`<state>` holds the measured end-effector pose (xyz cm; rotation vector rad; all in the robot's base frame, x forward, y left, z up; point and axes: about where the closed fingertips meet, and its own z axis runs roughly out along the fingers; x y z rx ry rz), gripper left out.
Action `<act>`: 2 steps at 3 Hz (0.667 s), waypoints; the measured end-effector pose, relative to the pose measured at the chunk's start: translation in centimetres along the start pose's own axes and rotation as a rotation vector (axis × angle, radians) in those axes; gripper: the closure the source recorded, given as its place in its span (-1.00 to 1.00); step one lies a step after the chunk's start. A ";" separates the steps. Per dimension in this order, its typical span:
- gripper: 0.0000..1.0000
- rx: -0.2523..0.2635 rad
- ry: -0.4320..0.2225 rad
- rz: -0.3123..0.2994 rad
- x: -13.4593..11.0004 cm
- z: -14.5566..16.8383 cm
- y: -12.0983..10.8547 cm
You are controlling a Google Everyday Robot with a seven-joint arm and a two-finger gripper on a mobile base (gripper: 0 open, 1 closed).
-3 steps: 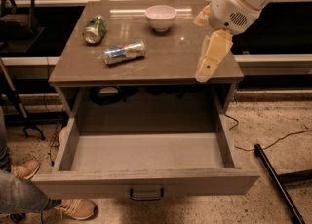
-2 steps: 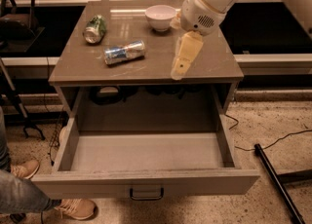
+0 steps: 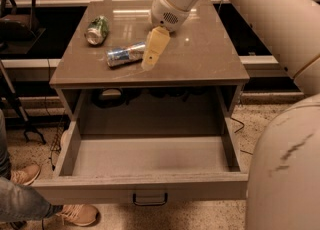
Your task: Place redbull can into top drawer
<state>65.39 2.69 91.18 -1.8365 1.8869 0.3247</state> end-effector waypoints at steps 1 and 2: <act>-1.00 0.016 0.043 -0.023 0.0 1.6 -1.8; -1.00 0.030 0.094 -0.032 0.3 3.5 -4.1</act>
Offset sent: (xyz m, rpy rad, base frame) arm 0.0846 0.0131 -0.0363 -0.1661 -0.0586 -0.0225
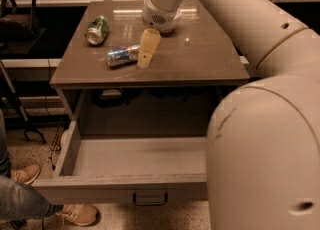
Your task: Place redbull can into top drawer
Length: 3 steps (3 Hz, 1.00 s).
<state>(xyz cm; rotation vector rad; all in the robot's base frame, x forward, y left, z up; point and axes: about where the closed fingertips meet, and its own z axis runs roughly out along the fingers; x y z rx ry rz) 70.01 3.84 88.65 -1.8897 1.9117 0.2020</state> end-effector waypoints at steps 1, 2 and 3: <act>-1.00 -0.007 0.061 0.004 0.3 2.6 -1.8; -1.00 -0.018 0.087 0.008 0.4 3.9 -2.6; -0.64 -0.032 0.094 0.009 0.1 5.0 -2.9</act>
Offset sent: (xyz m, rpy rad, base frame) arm 0.0473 0.0131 -0.0346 -0.1157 0.0360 -0.0251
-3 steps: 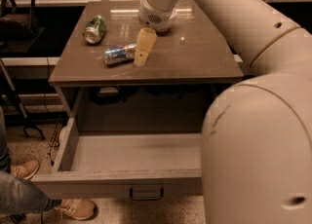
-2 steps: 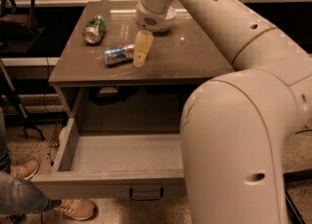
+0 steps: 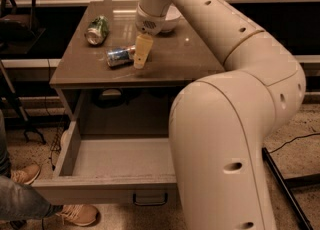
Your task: Place redbull can into top drawer
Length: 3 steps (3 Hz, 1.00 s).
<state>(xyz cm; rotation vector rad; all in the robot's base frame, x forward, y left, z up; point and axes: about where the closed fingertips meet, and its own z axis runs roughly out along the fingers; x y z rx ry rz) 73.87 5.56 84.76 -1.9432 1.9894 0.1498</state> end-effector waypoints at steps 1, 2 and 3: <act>-0.02 -0.017 -0.007 0.003 -0.4 0.9 -0.2; 0.44 -0.027 -0.021 0.005 -0.7 1.3 -0.2; 0.91 -0.038 -0.042 0.009 -1.0 1.4 0.0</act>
Offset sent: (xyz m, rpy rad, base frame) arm 0.0040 0.0097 -0.0039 0.0371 0.0357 0.0086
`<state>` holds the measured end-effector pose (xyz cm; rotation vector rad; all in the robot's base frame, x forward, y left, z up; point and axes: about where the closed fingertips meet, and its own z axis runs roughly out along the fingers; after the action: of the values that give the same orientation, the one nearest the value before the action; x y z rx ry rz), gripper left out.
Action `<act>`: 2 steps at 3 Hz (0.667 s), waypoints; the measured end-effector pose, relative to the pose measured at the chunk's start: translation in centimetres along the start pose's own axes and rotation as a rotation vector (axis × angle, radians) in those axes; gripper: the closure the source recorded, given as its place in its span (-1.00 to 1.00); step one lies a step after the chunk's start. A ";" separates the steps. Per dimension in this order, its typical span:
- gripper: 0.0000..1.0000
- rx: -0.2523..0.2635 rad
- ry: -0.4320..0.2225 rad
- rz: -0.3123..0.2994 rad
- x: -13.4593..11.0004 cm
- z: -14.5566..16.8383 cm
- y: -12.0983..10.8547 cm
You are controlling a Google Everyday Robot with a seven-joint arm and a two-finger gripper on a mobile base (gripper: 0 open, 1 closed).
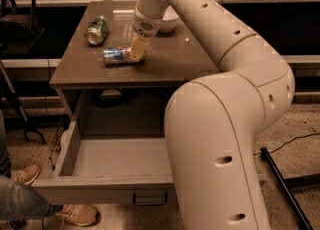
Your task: Place redbull can into top drawer
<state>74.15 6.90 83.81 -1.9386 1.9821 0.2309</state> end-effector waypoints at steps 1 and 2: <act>1.00 0.020 -0.048 0.029 0.8 -2.4 0.9; 1.00 0.050 -0.091 0.070 2.5 -5.8 3.4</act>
Offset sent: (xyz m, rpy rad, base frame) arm -0.0929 -0.0822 0.0650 0.1508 -0.0412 -0.1273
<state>69.94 2.66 87.80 -1.7980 1.9799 0.2796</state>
